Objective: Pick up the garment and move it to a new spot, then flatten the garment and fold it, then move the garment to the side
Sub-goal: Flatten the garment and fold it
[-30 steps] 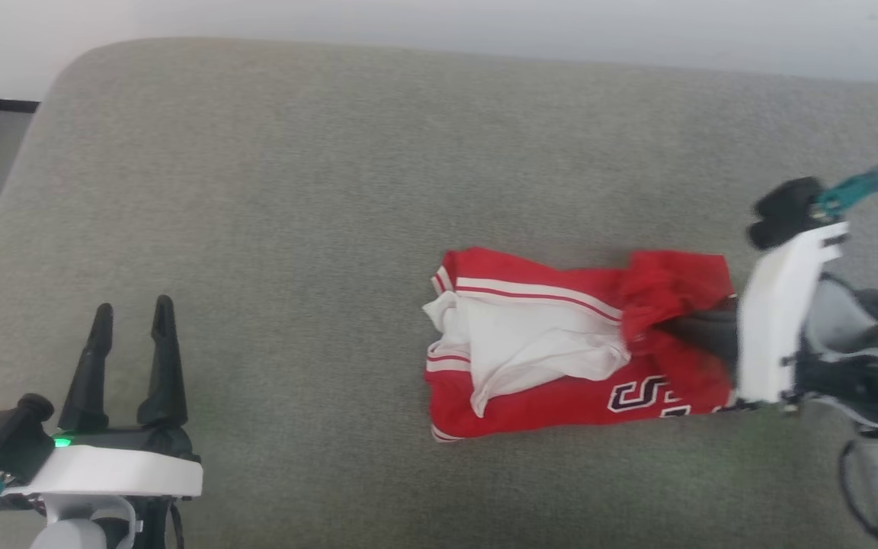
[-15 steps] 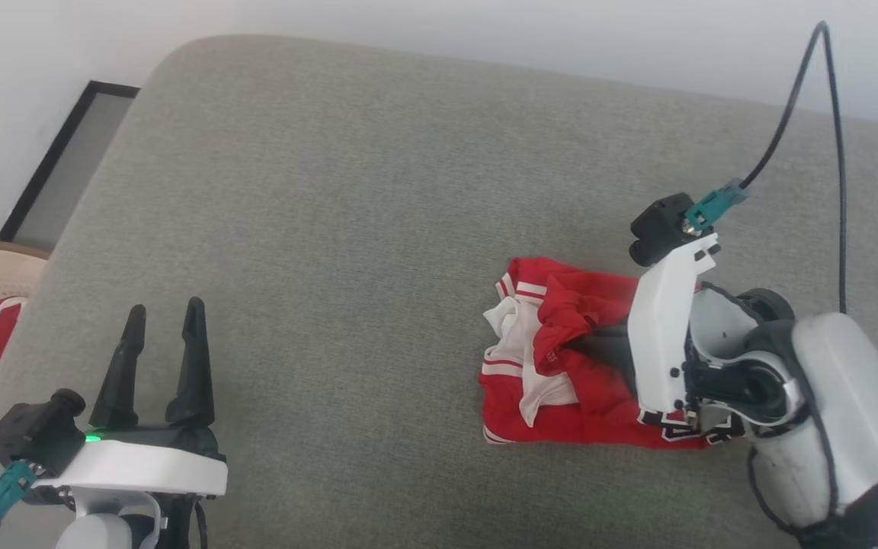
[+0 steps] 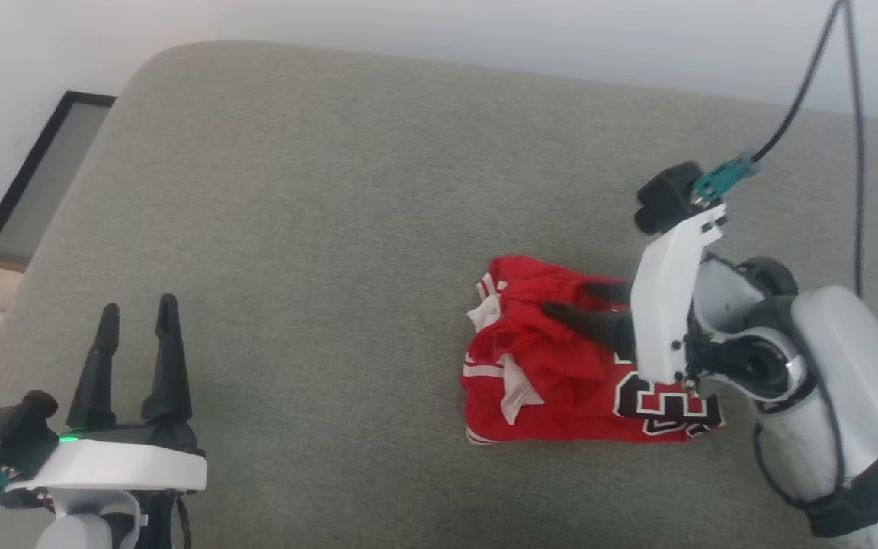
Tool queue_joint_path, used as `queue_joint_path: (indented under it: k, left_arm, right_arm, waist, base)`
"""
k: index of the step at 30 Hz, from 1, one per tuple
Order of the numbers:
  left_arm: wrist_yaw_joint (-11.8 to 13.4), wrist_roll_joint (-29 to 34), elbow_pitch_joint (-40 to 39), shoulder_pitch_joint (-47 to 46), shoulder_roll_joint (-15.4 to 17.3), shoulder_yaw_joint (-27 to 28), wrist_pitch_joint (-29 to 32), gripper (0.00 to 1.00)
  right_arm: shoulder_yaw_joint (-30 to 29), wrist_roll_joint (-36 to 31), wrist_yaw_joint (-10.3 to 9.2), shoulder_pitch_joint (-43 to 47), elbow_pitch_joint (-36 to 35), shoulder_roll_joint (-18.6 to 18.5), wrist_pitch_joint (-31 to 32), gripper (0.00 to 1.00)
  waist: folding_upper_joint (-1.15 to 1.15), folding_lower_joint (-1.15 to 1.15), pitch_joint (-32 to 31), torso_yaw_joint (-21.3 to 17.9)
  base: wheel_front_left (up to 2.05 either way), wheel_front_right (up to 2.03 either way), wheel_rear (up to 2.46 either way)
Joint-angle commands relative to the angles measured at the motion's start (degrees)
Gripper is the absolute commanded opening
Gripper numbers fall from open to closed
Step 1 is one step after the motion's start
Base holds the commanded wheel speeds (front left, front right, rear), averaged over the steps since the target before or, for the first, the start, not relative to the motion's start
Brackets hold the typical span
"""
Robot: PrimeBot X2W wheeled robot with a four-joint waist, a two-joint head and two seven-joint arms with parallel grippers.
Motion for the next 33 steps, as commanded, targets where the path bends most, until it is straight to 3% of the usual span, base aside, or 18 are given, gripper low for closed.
queue_joint_path:
  k: [1, 11, 22, 33]
  left_arm:
    - [-0.32, -0.29, -0.41, -0.75, 0.2, 0.49, -0.25, 1.0]
    - [-0.24, 0.45, -1.49, -0.04, 1.52, 2.57, -0.25, 1.0]
    - [-0.25, 1.22, -0.85, 1.81, 4.23, 4.82, -0.25, 1.0]
    - [-0.26, 1.09, 1.07, 3.32, 6.12, 5.65, -0.25, 1.0]
  right_arm:
    - [-0.31, 0.53, -0.03, -0.71, -0.6, -0.45, -0.95, 1.0]
    - [-5.21, -0.03, -0.03, 0.82, -2.68, -4.17, -9.39, 1.0]
    - [-11.29, -2.99, -0.03, 5.49, -0.42, -6.97, -24.77, 1.0]
    - [-10.89, -6.32, -0.03, 10.27, 3.01, -9.38, -40.2, 1.0]
  waist:
    - [0.0, 0.0, -0.03, -1.03]
    - [0.0, 0.0, -0.51, -6.72]
    - [0.0, 0.0, -1.83, -13.88]
    - [0.0, 0.0, -3.68, -17.64]
  base:
    - [0.0, 0.0, 0.0]
    - [0.0, 0.0, 0.0]
    - [0.0, 0.0, 0.0]
    - [0.0, 0.0, 0.0]
